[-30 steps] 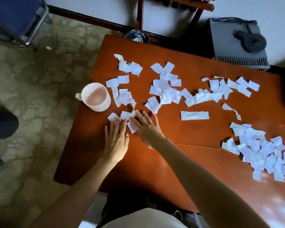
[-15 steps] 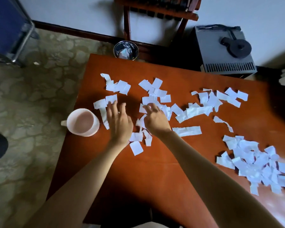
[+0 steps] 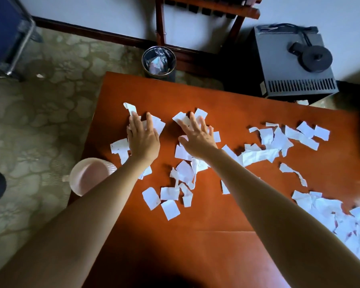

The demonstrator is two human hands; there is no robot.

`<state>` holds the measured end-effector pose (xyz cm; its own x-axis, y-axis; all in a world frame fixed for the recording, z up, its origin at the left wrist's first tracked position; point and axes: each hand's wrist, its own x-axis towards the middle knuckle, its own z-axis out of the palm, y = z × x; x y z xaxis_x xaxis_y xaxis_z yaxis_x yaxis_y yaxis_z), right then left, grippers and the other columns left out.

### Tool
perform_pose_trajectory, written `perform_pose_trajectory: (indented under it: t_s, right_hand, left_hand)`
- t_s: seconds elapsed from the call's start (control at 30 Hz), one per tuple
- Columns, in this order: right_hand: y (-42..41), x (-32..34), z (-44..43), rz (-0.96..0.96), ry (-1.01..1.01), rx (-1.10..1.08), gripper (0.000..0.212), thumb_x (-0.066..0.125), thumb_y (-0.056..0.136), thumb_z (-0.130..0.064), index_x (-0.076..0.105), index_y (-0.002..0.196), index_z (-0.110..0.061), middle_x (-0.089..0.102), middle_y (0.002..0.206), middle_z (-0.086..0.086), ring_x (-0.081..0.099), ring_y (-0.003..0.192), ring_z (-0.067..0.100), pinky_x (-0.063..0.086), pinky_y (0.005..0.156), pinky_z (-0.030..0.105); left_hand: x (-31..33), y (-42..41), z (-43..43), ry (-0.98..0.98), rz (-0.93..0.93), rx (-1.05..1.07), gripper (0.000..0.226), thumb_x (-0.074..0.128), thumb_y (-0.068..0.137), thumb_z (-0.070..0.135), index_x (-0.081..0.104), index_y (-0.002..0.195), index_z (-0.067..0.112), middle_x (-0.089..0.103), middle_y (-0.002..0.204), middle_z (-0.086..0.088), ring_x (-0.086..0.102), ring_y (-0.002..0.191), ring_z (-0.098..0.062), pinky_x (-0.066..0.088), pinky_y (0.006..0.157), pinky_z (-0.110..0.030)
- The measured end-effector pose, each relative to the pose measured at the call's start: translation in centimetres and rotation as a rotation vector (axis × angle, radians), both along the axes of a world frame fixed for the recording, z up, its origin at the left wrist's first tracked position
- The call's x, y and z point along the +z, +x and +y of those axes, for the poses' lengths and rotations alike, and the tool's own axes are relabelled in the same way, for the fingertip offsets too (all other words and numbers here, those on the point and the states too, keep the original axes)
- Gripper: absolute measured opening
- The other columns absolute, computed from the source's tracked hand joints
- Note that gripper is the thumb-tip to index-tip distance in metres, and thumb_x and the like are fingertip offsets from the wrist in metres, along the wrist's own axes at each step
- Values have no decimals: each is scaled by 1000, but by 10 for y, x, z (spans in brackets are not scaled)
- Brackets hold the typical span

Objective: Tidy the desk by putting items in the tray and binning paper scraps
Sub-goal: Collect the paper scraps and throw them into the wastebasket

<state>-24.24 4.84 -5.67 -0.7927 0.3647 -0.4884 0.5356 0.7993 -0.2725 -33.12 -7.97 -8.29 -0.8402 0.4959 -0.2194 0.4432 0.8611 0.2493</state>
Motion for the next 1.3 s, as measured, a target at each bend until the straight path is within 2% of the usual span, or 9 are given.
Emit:
perform_pose_trajectory:
  t_s: [0.2, 0.37, 0.47, 0.53, 0.67, 0.77, 0.87, 1.07, 1.3]
  right_hand:
    - [40, -1, -19, 50, -22, 33, 51, 30, 100, -30, 10, 147, -35, -11, 159, 2, -11, 146, 28, -1, 118, 49]
    - [89, 1, -44, 62, -11, 49, 52, 30, 100, -27, 10, 148, -34, -10, 159, 2, -9, 146, 29, 2, 118, 47]
    - [110, 1, -57, 66, 12, 46, 52, 30, 100, -24, 12, 148, -32, -7, 159, 5, -6, 146, 30, 4, 118, 48]
    - [113, 3, -61, 82, 11, 6, 51, 30, 100, -22, 17, 148, -28, -4, 159, 7, -3, 147, 30, 3, 118, 48]
    - [109, 10, -66, 117, 13, -47, 47, 29, 101, -22, 20, 147, -25, -5, 159, 9, -3, 147, 30, 1, 119, 47]
    - [102, 12, -68, 79, 0, -39, 49, 27, 101, -27, 15, 148, -26, -9, 158, 8, -6, 146, 31, 2, 118, 50]
    - [97, 12, -70, 43, -7, -40, 50, 26, 101, -31, 10, 149, -29, -14, 158, 7, -10, 146, 31, 0, 118, 51]
    - [104, 7, -76, 40, -3, -56, 51, 28, 100, -29, 11, 148, -29, -10, 158, 7, -9, 146, 30, -1, 118, 48]
    - [130, 3, -88, 128, 26, -50, 53, 26, 99, -15, 10, 149, -20, -8, 158, 12, -8, 146, 30, 1, 120, 48]
  left_hand:
    - [-1, 54, -23, 17, -31, -131, 55, 35, 99, 19, 13, 150, 15, -1, 156, -22, 1, 146, -36, 13, 117, -47]
    - [4, 104, -47, 49, -65, -175, 50, 43, 95, 13, 33, 143, 6, 22, 151, -28, 24, 140, -42, 29, 110, -52]
    - [19, 116, -54, 37, -32, -172, 48, 32, 87, 19, 57, 125, 3, 60, 123, -24, 63, 102, -40, 55, 77, -42]
    - [27, 109, -56, 48, 72, -117, 44, 38, 83, 19, 63, 116, 5, 66, 101, -17, 63, 78, -34, 52, 62, -35]
    - [36, 81, -47, 121, 113, 37, 43, 54, 86, 13, 52, 127, 1, 54, 122, -24, 54, 105, -41, 45, 84, -44]
    - [26, 62, -46, 31, -19, 136, 56, 40, 96, 26, 24, 146, 5, 12, 154, -24, 14, 142, -40, 19, 112, -49]
    - [9, 49, -54, -13, -92, 185, 62, 35, 98, 31, 9, 149, 7, -4, 154, -28, -5, 144, -41, 2, 117, -49]
    - [9, 75, -60, 40, -68, 55, 53, 33, 97, 23, 25, 146, 5, 24, 151, -25, 21, 142, -39, 20, 115, -51]
    - [5, 122, -102, 94, 106, -226, 53, 35, 87, 35, 46, 131, 9, 61, 119, -16, 59, 108, -35, 37, 99, -61]
